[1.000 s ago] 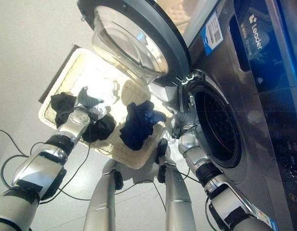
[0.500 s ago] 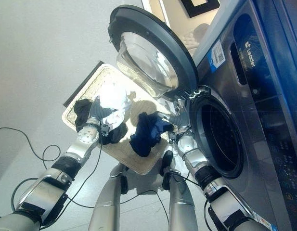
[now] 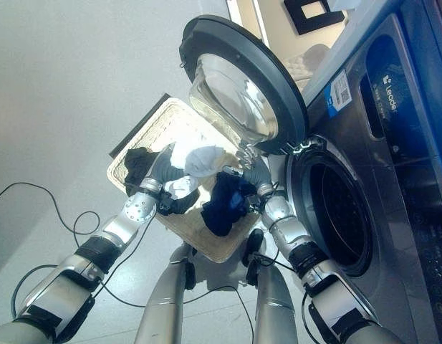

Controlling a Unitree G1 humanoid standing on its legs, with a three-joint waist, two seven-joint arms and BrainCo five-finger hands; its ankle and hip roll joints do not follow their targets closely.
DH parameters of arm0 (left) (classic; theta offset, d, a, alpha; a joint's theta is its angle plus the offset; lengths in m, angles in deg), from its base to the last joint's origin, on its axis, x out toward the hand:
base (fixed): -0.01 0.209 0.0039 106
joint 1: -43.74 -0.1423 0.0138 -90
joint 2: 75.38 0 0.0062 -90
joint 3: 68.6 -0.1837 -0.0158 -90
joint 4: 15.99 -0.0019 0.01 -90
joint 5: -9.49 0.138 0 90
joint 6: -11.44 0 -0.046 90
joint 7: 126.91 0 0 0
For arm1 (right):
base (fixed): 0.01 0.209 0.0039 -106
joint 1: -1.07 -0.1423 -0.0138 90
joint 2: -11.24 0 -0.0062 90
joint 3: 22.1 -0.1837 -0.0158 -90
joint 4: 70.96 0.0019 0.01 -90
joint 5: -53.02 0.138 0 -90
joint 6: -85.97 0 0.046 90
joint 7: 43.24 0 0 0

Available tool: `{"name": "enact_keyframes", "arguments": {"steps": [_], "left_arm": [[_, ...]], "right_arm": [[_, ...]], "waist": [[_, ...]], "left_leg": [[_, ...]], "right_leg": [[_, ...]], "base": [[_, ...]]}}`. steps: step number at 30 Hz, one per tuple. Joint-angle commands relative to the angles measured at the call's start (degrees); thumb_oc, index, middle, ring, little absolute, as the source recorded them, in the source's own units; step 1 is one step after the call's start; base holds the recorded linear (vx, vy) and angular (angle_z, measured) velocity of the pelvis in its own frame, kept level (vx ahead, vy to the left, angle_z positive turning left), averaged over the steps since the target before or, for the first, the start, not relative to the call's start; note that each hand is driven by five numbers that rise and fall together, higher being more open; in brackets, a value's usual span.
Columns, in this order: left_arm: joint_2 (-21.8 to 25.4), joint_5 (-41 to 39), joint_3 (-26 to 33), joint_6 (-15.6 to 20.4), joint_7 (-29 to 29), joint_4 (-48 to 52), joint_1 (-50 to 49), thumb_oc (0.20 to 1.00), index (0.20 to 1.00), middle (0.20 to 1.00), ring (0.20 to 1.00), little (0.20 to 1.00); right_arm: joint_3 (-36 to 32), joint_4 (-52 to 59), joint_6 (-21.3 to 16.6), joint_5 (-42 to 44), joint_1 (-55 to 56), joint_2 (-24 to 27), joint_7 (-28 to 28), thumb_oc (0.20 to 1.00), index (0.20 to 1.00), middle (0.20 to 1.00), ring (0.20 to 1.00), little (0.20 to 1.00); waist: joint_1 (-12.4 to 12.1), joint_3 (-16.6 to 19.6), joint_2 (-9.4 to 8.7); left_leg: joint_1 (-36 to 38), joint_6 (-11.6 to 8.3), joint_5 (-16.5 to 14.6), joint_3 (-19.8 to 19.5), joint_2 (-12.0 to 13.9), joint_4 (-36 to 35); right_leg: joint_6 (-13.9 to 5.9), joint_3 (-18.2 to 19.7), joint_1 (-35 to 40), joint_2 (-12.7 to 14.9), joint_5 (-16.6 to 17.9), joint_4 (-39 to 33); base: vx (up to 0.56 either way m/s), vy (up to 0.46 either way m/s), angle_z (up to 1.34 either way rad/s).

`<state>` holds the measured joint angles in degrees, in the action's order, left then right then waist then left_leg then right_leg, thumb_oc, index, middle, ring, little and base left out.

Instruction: Put the clothes into the washing machine.

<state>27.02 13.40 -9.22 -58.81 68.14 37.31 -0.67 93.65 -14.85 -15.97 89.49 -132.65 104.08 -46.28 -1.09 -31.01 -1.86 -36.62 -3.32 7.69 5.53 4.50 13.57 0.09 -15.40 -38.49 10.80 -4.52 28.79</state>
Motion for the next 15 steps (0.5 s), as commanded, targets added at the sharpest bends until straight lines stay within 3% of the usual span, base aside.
{"name": "enact_keyframes", "arguments": {"steps": [1,15], "left_arm": [[-2.1,2.0,-0.6,5.0,0.1,6.3,3.4,0.2,0.2,0.2,0.2,0.2],[-4.0,4.4,-4.2,6.7,1.2,6.6,6.5,0.2,0.2,0.2,0.2,0.2]], "right_arm": [[0.5,2.7,-0.4,2.6,-1.6,0.7,2.0,1.0,1.0,1.0,1.0,1.0],[3.9,0.0,3.4,4.9,-3.6,-1.9,9.2,1.0,1.0,1.0,1.0,1.0]], "waist": [[-1.0,1.2,3.44],[-0.7,1.2,3.04]], "left_leg": [[3.0,-0.99,-8.2,4.1,-2.0,2.0],[1.5,-1.3,-7.0,3.6,-2.7,1.4]], "right_leg": [[-7.35,-0.8,0.6,0.7,1.2,-0.5],[-7.27,0.2,0.3,-0.3,2.9,-3.8]], "base": [[0.0,0.0,0.0],[0.0,0.0,0.0]]}}
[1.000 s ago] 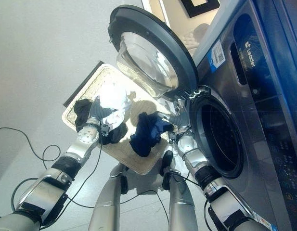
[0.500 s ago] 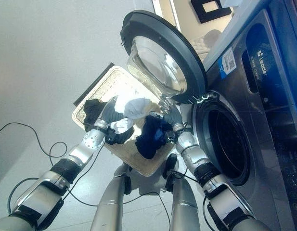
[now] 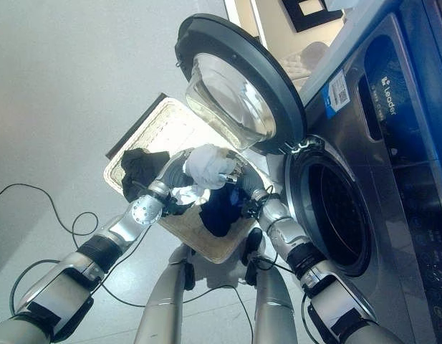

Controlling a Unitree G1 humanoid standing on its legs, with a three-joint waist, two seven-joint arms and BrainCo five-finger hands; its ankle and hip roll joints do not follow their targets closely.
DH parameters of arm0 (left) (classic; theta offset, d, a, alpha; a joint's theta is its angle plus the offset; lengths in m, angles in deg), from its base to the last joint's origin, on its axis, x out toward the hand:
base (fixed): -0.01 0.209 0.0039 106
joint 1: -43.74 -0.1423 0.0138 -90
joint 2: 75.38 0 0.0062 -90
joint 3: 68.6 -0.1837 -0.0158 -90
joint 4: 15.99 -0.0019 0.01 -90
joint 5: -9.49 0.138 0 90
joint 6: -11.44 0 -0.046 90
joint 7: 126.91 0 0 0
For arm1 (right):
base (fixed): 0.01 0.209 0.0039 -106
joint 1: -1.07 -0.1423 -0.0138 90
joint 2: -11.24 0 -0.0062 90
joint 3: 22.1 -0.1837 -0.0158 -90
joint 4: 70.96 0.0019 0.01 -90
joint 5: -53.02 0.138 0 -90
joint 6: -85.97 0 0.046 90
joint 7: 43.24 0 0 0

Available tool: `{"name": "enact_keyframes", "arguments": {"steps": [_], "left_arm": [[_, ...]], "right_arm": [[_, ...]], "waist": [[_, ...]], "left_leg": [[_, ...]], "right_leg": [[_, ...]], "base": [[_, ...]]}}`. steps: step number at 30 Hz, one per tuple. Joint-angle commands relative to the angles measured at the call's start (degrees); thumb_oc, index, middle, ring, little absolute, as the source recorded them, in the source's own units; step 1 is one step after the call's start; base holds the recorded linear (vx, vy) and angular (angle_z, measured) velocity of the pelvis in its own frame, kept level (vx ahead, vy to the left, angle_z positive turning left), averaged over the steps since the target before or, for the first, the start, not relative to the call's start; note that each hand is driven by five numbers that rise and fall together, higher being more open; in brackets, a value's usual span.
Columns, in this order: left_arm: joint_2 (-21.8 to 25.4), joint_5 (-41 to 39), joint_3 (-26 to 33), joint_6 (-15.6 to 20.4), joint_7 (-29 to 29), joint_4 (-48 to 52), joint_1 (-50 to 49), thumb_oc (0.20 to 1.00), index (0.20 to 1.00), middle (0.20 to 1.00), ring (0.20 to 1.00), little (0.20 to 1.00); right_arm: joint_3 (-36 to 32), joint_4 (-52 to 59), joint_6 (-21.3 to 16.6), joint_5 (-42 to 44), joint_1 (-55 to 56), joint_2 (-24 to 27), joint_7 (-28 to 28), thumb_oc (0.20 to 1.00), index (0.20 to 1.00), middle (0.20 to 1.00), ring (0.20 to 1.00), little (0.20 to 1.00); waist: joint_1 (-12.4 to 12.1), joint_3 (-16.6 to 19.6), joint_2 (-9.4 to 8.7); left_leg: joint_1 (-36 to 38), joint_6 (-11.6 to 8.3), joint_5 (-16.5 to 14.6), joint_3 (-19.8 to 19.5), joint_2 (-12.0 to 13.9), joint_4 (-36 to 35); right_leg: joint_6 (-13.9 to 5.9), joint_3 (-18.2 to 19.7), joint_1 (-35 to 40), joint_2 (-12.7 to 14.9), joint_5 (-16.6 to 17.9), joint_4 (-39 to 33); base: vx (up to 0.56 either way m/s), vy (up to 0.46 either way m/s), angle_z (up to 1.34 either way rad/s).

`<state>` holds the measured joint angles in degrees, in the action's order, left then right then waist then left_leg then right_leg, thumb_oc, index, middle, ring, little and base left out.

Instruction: Put the clothes into the washing machine.

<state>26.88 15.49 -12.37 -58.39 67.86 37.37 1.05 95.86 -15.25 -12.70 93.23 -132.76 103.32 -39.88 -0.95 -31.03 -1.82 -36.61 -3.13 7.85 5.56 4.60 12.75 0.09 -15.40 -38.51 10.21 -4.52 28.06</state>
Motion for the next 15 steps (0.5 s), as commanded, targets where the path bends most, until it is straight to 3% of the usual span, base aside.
{"name": "enact_keyframes", "arguments": {"steps": [1,15], "left_arm": [[-3.8,2.2,-1.1,6.2,1.4,6.6,4.9,0.2,0.2,0.2,0.2,0.2],[-3.7,0.7,-2.4,10.2,-2.7,7.3,7.1,0.2,0.2,0.2,0.2,0.2]], "right_arm": [[1.8,0.3,0.3,1.1,-3.7,-1.2,2.9,1.0,1.0,1.0,1.0,1.0],[2.5,-3.7,4.2,0.1,-6.0,-1.1,4.3,1.0,1.0,1.0,1.0,1.0]], "waist": [[-0.9,1.2,3.03],[-1.0,1.2,3.0]], "left_leg": [[1.5,-1.51,-7.2,3.6,-2.8,2.2],[1.1,-1.78,-6.4,3.0,-3.3,1.6]], "right_leg": [[-7.26,0.2,0.3,0.3,2.9,-3.2],[-7.16,0.3,0.3,-0.3,3.8,-4.6]], "base": [[0.0,0.0,0.0],[0.0,0.0,0.0]]}}
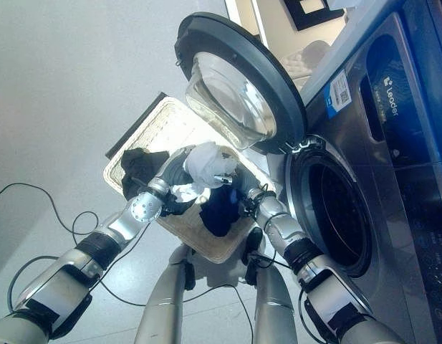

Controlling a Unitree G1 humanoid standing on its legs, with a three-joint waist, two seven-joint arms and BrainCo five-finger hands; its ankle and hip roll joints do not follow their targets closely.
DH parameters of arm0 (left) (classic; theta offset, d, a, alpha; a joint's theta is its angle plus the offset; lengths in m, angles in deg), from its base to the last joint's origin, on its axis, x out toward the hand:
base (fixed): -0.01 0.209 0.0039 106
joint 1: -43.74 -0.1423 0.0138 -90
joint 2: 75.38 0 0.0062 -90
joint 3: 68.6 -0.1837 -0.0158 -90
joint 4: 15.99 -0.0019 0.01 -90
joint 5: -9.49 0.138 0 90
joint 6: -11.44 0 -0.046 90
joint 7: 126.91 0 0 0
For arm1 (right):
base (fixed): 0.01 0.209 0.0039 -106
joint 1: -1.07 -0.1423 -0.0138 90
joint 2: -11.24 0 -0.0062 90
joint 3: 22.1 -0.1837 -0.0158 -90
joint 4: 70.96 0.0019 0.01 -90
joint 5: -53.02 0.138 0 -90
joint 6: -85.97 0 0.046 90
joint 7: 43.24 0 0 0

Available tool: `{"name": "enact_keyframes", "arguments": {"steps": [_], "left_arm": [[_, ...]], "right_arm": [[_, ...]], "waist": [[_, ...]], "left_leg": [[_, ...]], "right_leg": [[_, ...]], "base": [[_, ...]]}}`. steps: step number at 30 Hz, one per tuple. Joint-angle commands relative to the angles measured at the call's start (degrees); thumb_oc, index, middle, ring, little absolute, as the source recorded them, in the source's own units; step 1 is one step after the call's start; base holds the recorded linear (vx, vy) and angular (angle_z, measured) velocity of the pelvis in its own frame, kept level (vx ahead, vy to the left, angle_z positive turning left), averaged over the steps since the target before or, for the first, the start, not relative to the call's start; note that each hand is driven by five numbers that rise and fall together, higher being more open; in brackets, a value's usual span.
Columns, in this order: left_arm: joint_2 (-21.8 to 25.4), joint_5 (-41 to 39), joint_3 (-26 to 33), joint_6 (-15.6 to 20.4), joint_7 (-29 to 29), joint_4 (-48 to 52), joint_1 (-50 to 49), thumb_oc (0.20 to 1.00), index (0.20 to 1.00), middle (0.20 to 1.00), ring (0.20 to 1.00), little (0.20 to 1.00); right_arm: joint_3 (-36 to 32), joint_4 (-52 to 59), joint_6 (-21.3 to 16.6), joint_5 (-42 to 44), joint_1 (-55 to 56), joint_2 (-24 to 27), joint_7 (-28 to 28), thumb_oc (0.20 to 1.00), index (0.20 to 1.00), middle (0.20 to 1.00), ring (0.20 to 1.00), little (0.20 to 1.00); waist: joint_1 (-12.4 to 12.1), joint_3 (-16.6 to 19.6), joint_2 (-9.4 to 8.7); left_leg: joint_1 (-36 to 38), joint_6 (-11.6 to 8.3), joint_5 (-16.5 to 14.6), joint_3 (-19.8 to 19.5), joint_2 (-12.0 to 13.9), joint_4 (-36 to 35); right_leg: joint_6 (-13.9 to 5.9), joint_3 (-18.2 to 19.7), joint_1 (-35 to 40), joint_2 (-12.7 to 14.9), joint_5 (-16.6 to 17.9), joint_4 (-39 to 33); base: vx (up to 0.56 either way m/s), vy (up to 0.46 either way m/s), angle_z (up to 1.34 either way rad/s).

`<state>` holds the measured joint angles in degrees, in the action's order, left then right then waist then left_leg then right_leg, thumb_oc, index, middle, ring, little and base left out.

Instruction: Put the clothes into the washing machine.

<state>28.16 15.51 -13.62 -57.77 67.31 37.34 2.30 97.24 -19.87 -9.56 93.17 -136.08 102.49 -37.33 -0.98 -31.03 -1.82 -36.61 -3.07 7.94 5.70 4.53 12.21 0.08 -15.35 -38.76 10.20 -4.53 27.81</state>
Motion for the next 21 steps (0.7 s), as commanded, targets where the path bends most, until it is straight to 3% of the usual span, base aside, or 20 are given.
{"name": "enact_keyframes", "arguments": {"steps": [1,13,21], "left_arm": [[-4.9,0.1,-1.4,10.1,-3.5,7.5,6.2,0.2,0.2,0.2,0.2,0.2],[-4.6,-5.9,-3.6,14.8,-14.7,8.2,8.3,0.2,0.2,0.2,0.2,0.2],[-4.7,-6.3,-5.1,15.7,-16.8,8.0,9.5,0.2,0.2,0.2,0.2,0.2]], "right_arm": [[1.2,0.7,1.4,0.4,-3.1,0.1,2.1,1.0,1.0,1.0,1.0,1.0],[0.5,-4.7,4.2,2.0,-5.9,1.4,8.4,1.0,1.0,1.0,1.0,1.0],[0.8,-7.6,4.7,1.9,-7.1,1.5,11.0,1.0,1.0,1.0,1.0,1.0]], "waist": [[-1.0,1.2,2.97],[-0.9,1.2,3.15],[-1.0,1.2,3.35]], "left_leg": [[0.8,-1.83,-6.2,2.8,-3.1,2.0],[0.7,-1.82,-5.9,2.9,-3.2,1.8],[0.4,-1.83,-5.8,2.9,-3.2,2.1]], "right_leg": [[-7.1,0.3,0.4,-0.3,4.2,-4.6],[-7.21,0.6,0.0,-0.6,4.8,-5.0],[-7.17,0.6,-0.3,-0.5,4.8,-4.7]], "base": [[0.0,0.0,0.0],[0.0,0.0,0.0],[0.0,0.0,0.0]]}}
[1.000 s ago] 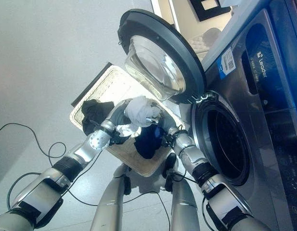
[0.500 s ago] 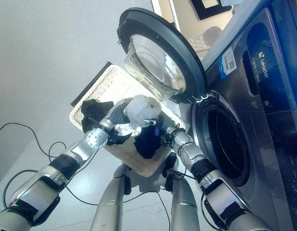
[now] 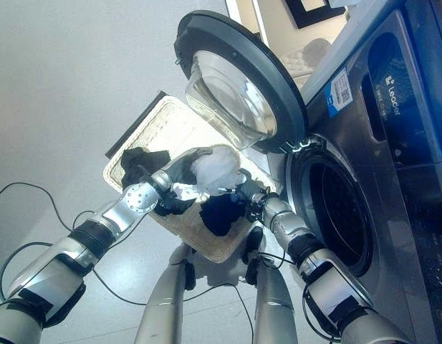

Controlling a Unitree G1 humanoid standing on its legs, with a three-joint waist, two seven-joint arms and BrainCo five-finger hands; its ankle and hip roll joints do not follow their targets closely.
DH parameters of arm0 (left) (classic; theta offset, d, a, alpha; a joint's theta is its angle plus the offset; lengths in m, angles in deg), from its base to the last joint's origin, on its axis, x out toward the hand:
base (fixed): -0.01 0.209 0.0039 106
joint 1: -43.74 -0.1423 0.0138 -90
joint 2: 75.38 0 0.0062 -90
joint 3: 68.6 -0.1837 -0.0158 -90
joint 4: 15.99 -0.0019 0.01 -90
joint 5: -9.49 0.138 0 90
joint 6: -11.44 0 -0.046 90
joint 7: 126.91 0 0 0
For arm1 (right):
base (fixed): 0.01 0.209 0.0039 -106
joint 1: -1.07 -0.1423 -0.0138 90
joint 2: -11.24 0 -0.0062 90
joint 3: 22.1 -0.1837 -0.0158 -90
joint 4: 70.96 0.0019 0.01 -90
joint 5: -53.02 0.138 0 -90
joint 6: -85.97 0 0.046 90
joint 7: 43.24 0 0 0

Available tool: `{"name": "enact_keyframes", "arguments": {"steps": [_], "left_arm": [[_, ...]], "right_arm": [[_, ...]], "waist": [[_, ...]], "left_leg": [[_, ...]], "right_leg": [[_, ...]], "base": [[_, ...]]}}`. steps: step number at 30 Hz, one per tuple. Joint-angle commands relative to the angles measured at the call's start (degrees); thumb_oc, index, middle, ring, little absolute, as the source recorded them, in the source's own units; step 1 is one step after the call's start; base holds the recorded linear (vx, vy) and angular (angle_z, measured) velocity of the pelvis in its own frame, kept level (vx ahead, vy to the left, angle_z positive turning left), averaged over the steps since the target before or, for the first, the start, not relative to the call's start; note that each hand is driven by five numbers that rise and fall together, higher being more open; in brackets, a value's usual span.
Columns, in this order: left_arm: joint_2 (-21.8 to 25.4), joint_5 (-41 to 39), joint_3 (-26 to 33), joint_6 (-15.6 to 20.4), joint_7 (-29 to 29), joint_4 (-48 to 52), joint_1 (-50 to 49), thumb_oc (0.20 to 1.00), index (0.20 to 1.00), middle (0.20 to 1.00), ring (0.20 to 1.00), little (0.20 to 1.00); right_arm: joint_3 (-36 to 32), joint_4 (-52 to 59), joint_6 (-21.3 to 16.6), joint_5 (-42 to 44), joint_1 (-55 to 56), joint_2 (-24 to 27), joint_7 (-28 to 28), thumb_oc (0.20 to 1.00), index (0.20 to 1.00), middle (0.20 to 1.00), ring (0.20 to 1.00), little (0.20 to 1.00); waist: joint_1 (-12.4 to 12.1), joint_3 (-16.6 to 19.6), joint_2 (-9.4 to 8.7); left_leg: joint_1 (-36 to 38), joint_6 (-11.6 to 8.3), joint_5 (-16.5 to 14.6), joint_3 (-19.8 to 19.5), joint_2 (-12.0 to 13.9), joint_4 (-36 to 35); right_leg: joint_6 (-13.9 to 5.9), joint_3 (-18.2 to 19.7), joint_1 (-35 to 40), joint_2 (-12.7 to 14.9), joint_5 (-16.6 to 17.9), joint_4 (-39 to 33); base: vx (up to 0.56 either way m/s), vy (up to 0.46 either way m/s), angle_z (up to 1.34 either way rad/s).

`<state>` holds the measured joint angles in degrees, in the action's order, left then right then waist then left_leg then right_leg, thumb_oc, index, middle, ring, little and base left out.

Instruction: Put the clothes into the washing machine.

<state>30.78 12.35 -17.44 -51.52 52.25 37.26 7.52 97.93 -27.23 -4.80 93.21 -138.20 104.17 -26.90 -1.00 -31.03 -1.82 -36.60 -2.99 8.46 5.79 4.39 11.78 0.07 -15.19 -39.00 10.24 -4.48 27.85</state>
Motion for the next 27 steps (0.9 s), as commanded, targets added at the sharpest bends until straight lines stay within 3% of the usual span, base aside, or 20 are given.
{"name": "enact_keyframes", "arguments": {"steps": [1,2,3,4,5,6,7,14,21,22,27], "left_arm": [[-7.2,-2.9,-1.6,9.7,-2.0,8.0,4.3,0.2,0.2,0.2,0.2,0.2],[-7.2,-2.8,-1.8,9.7,-2.1,8.1,4.4,0.2,0.2,0.2,0.2,0.2],[-7.2,-2.8,-1.8,9.7,-2.1,8.1,4.4,0.2,0.2,0.2,0.2,0.2],[-7.2,-2.7,-2.1,9.7,-2.2,8.1,4.5,0.2,0.2,0.2,0.2,0.2],[-7.3,-2.5,-2.4,10.0,-2.2,8.0,4.8,0.2,0.2,0.2,0.2,0.2],[-7.3,-2.4,-2.6,9.7,-2.2,8.3,4.9,0.2,0.2,0.2,0.2,0.2],[-7.3,-2.5,-2.8,9.5,-2.4,8.7,4.9,0.2,0.2,0.2,0.2,0.2],[-7.9,-3.2,-3.6,8.5,-3.1,8.6,5.1,0.2,0.2,0.2,0.2,0.2],[-8.2,-2.3,-3.4,6.9,-2.6,8.0,4.4,0.2,0.2,0.2,0.2,0.2],[-8.2,-1.5,-3.5,5.8,-2.6,7.4,4.0,1.0,1.0,1.0,1.0,1.0],[-8.4,-0.6,-3.4,4.1,-1.8,6.2,3.2,1.0,1.0,1.0,1.0,1.0]], "right_arm": [[0.0,-0.7,0.0,2.6,-4.9,-0.3,1.1,1.0,1.0,1.0,1.0,1.0],[0.0,-0.7,0.1,3.0,-5.0,-0.5,1.1,0.947,0.947,0.947,0.947,0.947],[0.0,-0.7,0.1,3.0,-5.0,-0.5,1.1,0.947,0.947,0.947,0.947,0.947],[-0.1,-0.8,0.1,3.4,-5.0,-0.6,1.0,0.746,0.746,0.746,0.746,0.746],[-0.3,-1.0,-0.2,3.7,-5.3,-0.8,0.5,0.451,0.451,0.451,0.451,0.451],[-0.4,-0.9,-0.6,4.1,-5.4,-1.0,0.1,0.235,0.235,0.235,0.235,0.235],[-0.4,-0.6,-1.1,4.5,-5.3,-1.2,-0.3,0.2,0.2,0.2,0.2,0.2],[-1.6,0.6,-6.5,7.6,-5.4,-2.4,-3.0,0.2,0.2,0.2,0.2,0.2],[-2.7,1.8,-9.2,9.2,-5.3,-2.5,-4.6,0.2,0.2,0.2,0.2,0.2],[-3.3,2.1,-10.1,9.9,-5.3,-2.6,-5.5,0.2,0.2,0.2,0.2,0.2],[-4.3,2.2,-12.4,11.4,-4.5,-2.5,-6.0,0.2,0.2,0.2,0.2,0.2]], "waist": [[-0.9,1.2,3.38],[-1.0,1.2,3.39],[-1.0,1.2,3.39],[-0.9,1.2,3.4],[-0.9,1.2,3.49],[-0.9,1.2,3.52],[-0.9,1.2,3.57],[-0.7,1.2,3.74],[-0.3,1.2,3.82],[-0.1,1.2,3.87],[0.4,1.2,3.89]], "left_leg": [[0.5,-1.93,-6.6,2.7,-3.1,2.7],[0.5,-1.92,-6.6,2.7,-3.1,2.7],[0.5,-1.92,-6.6,2.7,-3.1,2.7],[0.4,-1.92,-6.6,2.6,-3.1,2.7],[0.0,-1.92,-6.4,2.5,-3.2,2.7],[0.2,-1.93,-6.4,2.4,-3.3,2.5],[0.2,-1.96,-6.3,2.4,-3.3,2.4],[0.3,-1.98,-6.4,2.5,-3.4,2.1],[0.2,-2.03,-6.5,2.8,-3.4,2.0],[0.1,-2.04,-6.5,3.0,-3.4,2.1],[0.3,-2.02,-6.5,3.7,-3.2,1.7]], "right_leg": [[-7.18,0.5,0.1,-0.5,4.5,-4.4],[-7.17,0.6,0.0,-0.6,4.5,-4.3],[-7.17,0.6,0.0,-0.6,4.5,-4.3],[-7.17,0.6,-0.1,-0.6,4.5,-4.3],[-7.14,0.7,-0.4,-0.7,4.7,-4.4],[-7.14,0.7,-0.3,-0.7,4.7,-4.7],[-7.14,0.7,-0.2,-0.8,4.8,-4.9],[-7.24,0.7,-0.2,-1.0,4.9,-5.3],[-7.28,0.7,-0.1,-1.0,5.1,-5.8],[-7.32,0.9,-0.4,-1.1,5.2,-5.9],[-7.47,1.2,-0.5,-1.3,5.6,-6.5]], "base": [[0.0,0.0,0.0],[0.0,0.0,0.0],[0.0,0.0,0.0],[0.0,0.0,0.0],[0.0,0.0,0.0],[0.0,0.0,0.0],[0.0,0.0,0.0],[0.0,0.0,0.0],[0.0,0.001,-0.01],[-0.01,0.017,-0.04],[-0.01,0.013,-0.03]]}}
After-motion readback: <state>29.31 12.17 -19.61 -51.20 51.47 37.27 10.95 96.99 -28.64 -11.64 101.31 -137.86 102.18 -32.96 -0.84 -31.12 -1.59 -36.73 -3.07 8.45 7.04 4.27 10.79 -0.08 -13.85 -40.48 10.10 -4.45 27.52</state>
